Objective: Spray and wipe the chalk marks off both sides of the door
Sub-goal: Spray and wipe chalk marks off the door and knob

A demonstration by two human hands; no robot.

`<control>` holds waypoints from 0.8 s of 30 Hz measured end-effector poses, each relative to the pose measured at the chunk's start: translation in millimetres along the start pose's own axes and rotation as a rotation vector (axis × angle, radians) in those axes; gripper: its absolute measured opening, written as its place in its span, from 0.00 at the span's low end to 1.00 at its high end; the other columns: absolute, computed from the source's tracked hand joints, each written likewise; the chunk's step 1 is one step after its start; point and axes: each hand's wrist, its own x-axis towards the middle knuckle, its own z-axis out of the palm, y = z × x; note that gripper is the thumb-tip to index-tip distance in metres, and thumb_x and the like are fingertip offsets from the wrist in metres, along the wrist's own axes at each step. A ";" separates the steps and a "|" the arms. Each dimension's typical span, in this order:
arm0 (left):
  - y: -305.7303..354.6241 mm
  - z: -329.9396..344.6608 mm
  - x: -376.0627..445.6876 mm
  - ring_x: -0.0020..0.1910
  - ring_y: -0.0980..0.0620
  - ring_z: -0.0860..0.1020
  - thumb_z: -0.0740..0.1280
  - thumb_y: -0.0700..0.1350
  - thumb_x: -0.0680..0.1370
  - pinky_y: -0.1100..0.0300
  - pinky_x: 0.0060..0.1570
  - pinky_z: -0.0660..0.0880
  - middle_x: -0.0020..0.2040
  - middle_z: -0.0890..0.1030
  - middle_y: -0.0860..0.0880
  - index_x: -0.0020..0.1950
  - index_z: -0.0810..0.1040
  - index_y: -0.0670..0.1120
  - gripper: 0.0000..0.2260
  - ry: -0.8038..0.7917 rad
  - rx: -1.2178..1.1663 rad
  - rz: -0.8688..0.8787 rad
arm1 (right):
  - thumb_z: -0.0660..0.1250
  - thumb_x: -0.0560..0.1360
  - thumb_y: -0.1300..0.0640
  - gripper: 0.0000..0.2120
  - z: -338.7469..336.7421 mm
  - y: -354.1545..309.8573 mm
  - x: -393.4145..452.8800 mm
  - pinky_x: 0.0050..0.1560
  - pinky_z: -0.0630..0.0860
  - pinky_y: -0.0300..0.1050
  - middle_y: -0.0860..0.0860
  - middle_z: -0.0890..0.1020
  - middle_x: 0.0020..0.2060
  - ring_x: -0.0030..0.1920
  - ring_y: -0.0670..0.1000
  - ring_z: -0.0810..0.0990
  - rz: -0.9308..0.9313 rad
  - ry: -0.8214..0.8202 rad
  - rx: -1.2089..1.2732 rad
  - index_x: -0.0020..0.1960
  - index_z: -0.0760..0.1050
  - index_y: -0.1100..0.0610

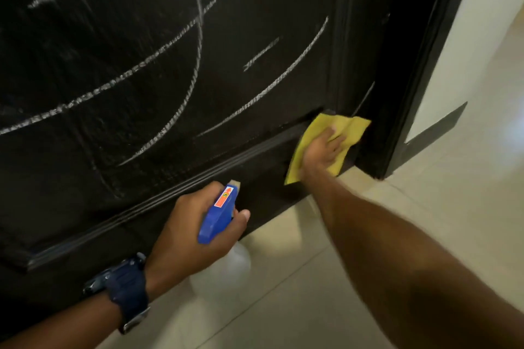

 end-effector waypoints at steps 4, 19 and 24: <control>-3.1 16.7 21.5 0.33 0.48 0.79 0.71 0.49 0.69 0.54 0.34 0.78 0.34 0.79 0.45 0.40 0.76 0.44 0.09 -0.041 -0.046 0.019 | 0.51 0.84 0.40 0.32 -3.8 70.9 -74.3 0.79 0.44 0.52 0.52 0.46 0.82 0.81 0.54 0.46 -0.037 -0.196 -0.101 0.82 0.44 0.50; 42.1 21.7 115.2 0.36 0.43 0.79 0.70 0.46 0.70 0.44 0.37 0.76 0.35 0.79 0.44 0.41 0.77 0.39 0.09 -0.029 -0.063 0.258 | 0.49 0.85 0.43 0.29 -1.1 46.5 27.2 0.79 0.52 0.54 0.58 0.56 0.81 0.79 0.61 0.56 -0.129 -0.009 0.062 0.82 0.52 0.55; 40.2 44.7 115.2 0.35 0.43 0.79 0.70 0.41 0.69 0.45 0.37 0.76 0.34 0.79 0.43 0.40 0.76 0.37 0.08 -0.014 -0.105 0.238 | 0.50 0.87 0.50 0.26 1.1 -14.8 38.9 0.79 0.48 0.50 0.53 0.53 0.82 0.81 0.57 0.52 -0.258 -0.071 0.114 0.82 0.50 0.55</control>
